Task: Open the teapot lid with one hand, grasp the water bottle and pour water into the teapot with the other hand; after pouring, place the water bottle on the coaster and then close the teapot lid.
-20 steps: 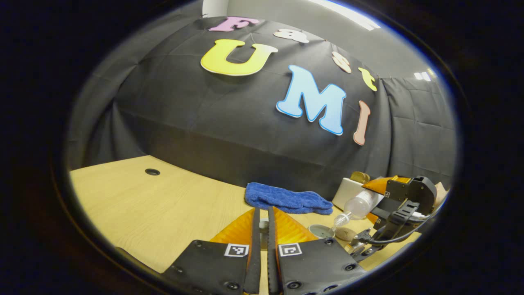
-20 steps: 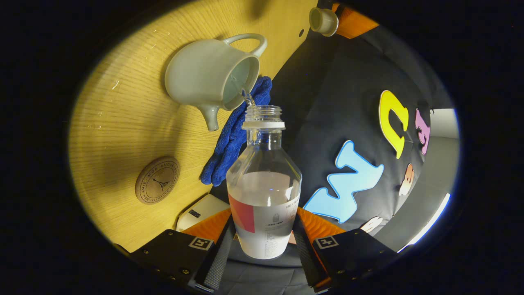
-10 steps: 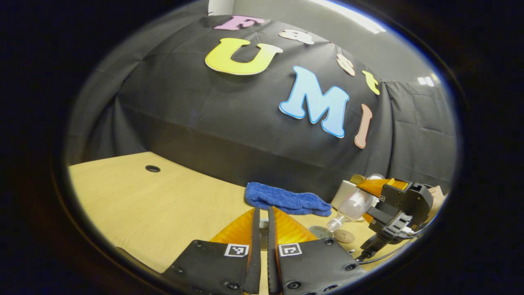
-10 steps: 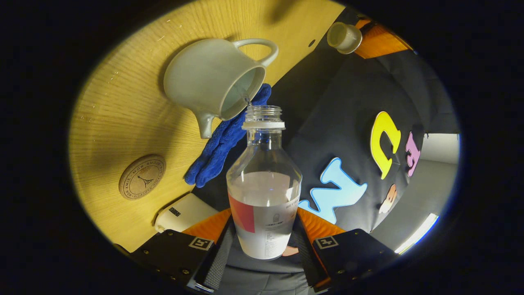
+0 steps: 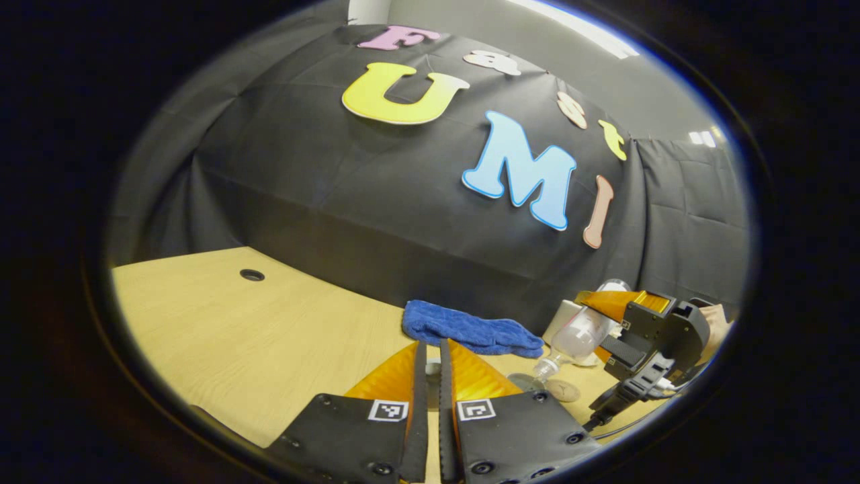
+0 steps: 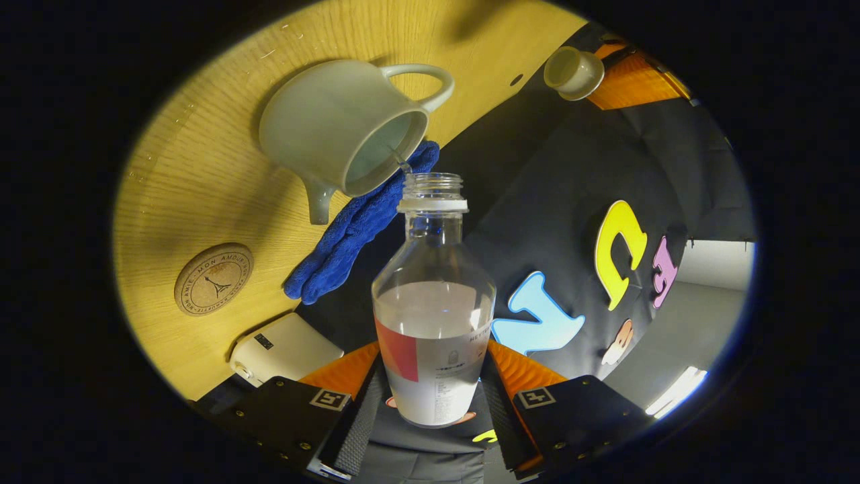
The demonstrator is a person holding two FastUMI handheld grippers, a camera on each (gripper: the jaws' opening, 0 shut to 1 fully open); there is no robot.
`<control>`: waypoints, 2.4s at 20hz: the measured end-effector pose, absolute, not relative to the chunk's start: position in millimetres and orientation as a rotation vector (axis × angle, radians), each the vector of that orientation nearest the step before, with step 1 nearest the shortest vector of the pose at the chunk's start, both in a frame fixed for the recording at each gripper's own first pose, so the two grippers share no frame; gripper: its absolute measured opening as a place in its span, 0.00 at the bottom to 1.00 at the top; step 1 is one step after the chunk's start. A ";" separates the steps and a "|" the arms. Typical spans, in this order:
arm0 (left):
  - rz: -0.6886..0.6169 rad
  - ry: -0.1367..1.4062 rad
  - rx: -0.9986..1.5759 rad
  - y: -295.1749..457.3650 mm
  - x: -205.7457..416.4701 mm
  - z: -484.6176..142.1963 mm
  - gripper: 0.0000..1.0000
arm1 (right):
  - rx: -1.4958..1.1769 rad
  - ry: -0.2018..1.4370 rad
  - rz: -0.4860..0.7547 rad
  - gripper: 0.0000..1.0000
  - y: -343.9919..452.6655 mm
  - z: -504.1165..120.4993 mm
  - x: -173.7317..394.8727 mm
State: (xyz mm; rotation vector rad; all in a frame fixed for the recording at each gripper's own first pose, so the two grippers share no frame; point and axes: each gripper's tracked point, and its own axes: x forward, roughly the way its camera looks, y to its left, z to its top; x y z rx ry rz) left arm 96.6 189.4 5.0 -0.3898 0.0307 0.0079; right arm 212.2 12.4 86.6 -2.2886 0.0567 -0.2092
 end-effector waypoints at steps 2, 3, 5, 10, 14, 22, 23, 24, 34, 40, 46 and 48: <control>0.007 0.032 -0.394 188.6 98.3 4.8 0.14 | -2.312 0.037 -0.213 0.75 15.7 88.7 212.3; 0.009 0.032 -0.395 189.2 98.9 4.0 0.14 | -2.326 0.029 -0.216 0.75 17.7 90.1 212.5; 0.011 0.030 -0.398 191.3 97.9 4.9 0.15 | -2.331 0.019 -0.225 0.75 16.4 90.1 213.6; 0.025 0.015 -0.408 199.9 94.7 6.0 0.14 | -2.260 0.047 -0.207 0.75 11.0 86.5 216.6; 0.036 0.006 -0.412 204.2 97.2 9.3 0.14 | -2.087 0.147 -0.147 0.76 -3.9 66.5 216.1; 0.035 0.026 -0.406 200.8 99.4 0.5 0.15 | -1.564 0.316 -0.123 0.76 -39.1 39.1 206.5; 0.034 0.029 -0.407 200.3 99.6 -0.6 0.15 | -1.503 0.332 -0.127 0.76 -45.2 35.6 205.9; 0.034 0.030 -0.408 200.2 99.3 -0.9 0.15 | -1.442 0.348 -0.129 0.76 -51.0 32.9 203.7; 0.032 0.033 -0.407 198.5 100.5 -2.9 0.15 | -0.749 0.376 -0.151 0.76 -84.3 14.1 202.4; 0.017 0.018 -0.403 193.7 98.1 5.2 0.13 | -0.239 0.328 -0.095 0.76 -73.1 -3.4 211.4; 0.010 0.011 -0.390 190.8 98.4 8.0 0.13 | 0.032 0.299 -0.065 0.76 -68.7 -10.5 216.6; 0.005 0.013 -0.392 188.3 98.4 8.5 0.15 | 0.128 0.306 -0.041 0.76 -63.4 -14.3 217.7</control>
